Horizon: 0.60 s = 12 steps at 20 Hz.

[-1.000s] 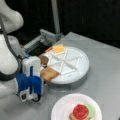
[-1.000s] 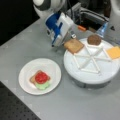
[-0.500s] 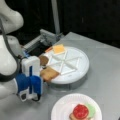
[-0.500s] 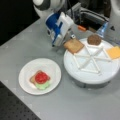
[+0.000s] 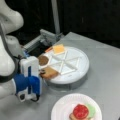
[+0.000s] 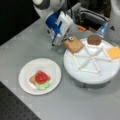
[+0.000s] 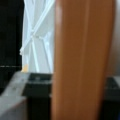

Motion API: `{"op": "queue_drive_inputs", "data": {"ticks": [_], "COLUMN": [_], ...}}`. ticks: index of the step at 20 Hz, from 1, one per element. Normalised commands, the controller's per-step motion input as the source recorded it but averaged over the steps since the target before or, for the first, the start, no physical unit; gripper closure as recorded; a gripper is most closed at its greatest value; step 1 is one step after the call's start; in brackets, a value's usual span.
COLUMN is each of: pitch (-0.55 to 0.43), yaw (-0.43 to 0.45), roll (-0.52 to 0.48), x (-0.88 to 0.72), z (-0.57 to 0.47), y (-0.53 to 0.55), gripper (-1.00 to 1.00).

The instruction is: Ingredient selection for cheeseburger or sandwich

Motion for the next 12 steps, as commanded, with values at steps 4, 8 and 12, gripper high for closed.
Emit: {"op": "queue_drive_inputs", "data": {"ticks": [4,8,12], "pitch": [-0.043,-0.03,0.008], "yaw": [0.108,0.137,0.14], "roll": [0.132,0.116,0.084], "x": [0.09,0.06,0.07], "z": [0.01,0.05,0.09], "y": [-0.16,-0.26,-0.41], "gripper": [1.0,1.0,1.0]}}
